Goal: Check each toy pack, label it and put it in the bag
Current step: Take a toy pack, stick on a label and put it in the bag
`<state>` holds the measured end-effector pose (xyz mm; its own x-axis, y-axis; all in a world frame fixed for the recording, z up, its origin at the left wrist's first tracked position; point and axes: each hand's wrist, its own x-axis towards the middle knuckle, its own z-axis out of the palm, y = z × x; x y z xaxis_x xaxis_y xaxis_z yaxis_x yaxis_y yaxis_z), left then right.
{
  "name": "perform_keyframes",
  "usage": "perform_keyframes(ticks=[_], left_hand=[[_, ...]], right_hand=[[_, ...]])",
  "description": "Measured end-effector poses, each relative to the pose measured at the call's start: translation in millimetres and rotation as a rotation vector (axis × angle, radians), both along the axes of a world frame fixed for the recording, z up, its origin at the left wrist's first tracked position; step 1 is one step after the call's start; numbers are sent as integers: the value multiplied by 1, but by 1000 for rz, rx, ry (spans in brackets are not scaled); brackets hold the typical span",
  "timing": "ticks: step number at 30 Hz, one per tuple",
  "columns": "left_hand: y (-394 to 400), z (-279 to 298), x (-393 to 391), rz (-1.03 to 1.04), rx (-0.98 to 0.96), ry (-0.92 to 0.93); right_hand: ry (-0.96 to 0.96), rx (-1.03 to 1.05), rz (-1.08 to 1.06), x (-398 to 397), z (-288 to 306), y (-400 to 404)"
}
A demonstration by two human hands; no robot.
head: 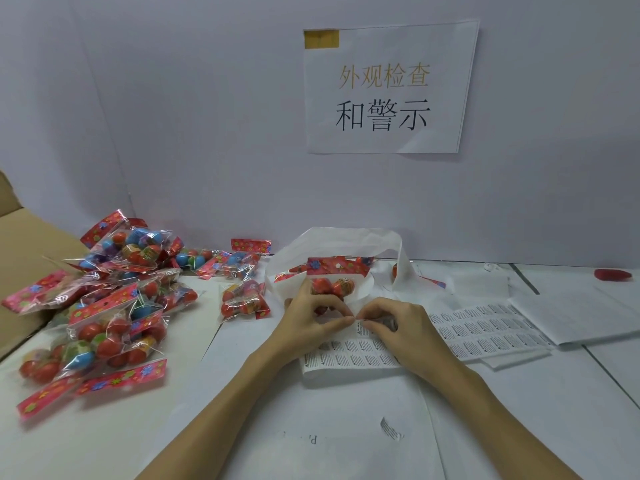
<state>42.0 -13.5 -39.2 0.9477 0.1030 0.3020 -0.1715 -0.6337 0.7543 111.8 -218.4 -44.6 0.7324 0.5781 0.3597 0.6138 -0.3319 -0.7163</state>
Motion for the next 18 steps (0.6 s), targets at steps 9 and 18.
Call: perform_keyframes(ticks=[9,18], left_hand=[[-2,-2,1,7,58,38],[1,-5,4,16,50,105]], right_hand=[[-93,-70,23,4,-1,-2],[-117,-62,65,6,3,-10]])
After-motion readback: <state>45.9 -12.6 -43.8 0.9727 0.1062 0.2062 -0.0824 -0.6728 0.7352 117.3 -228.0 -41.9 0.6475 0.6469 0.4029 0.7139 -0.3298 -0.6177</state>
